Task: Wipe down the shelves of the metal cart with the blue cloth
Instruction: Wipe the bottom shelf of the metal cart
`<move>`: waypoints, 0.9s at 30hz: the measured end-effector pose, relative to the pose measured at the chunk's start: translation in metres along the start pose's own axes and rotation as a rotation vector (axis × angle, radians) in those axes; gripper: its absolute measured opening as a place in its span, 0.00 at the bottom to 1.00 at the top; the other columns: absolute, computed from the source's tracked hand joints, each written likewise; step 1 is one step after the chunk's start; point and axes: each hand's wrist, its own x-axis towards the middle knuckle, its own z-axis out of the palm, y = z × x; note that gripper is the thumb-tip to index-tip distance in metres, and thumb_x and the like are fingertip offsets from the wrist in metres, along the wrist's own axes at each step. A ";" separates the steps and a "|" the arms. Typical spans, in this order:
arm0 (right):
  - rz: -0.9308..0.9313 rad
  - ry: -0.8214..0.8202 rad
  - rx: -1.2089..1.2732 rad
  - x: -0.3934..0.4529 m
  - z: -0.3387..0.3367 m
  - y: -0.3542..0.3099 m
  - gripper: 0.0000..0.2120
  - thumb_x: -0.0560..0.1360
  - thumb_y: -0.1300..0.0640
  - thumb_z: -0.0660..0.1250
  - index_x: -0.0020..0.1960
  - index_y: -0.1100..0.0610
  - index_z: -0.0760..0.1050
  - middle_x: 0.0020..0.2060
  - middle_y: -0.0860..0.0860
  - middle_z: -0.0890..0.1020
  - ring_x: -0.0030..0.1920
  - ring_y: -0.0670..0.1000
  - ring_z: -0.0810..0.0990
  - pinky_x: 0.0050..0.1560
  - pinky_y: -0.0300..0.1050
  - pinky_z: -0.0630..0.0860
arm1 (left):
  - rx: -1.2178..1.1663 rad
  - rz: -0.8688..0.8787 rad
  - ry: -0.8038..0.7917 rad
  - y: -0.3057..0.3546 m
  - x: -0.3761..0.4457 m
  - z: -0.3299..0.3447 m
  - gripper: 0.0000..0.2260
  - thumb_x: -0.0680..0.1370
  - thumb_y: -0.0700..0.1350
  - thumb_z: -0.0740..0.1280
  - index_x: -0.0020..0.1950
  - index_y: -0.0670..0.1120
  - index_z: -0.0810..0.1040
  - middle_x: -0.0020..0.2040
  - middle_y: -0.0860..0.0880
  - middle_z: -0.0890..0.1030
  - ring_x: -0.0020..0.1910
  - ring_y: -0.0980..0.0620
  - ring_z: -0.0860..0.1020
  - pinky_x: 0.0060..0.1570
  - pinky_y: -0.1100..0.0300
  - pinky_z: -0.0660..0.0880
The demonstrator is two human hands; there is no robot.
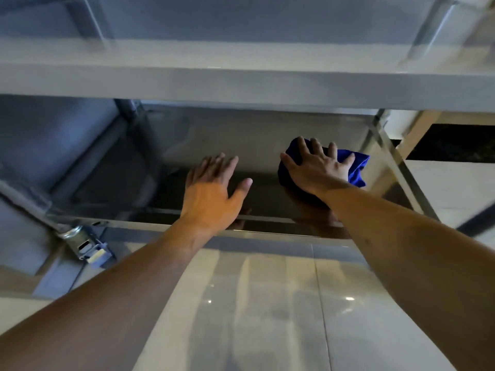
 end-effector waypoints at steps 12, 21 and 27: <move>-0.328 0.001 0.036 0.018 0.042 -0.216 0.37 0.75 0.25 0.40 0.80 0.40 0.46 0.81 0.49 0.53 0.80 0.63 0.47 0.69 0.77 0.40 | -0.233 -0.344 0.328 -0.129 -0.023 -0.036 0.33 0.78 0.68 0.52 0.78 0.51 0.58 0.75 0.43 0.66 0.74 0.42 0.62 0.71 0.41 0.65; -0.593 -0.086 -0.031 0.004 0.047 -0.295 0.37 0.80 0.33 0.54 0.81 0.40 0.39 0.82 0.49 0.45 0.80 0.62 0.42 0.72 0.75 0.41 | -0.426 -0.402 0.488 -0.127 -0.018 -0.037 0.34 0.77 0.67 0.53 0.77 0.49 0.63 0.72 0.42 0.71 0.70 0.44 0.68 0.65 0.53 0.67; -0.502 -0.060 0.011 0.015 0.031 -0.240 0.35 0.79 0.29 0.47 0.81 0.40 0.44 0.82 0.48 0.49 0.80 0.60 0.44 0.73 0.74 0.42 | -0.171 -0.285 0.354 -0.115 -0.012 -0.033 0.32 0.78 0.68 0.54 0.77 0.52 0.63 0.74 0.44 0.70 0.73 0.42 0.65 0.71 0.40 0.64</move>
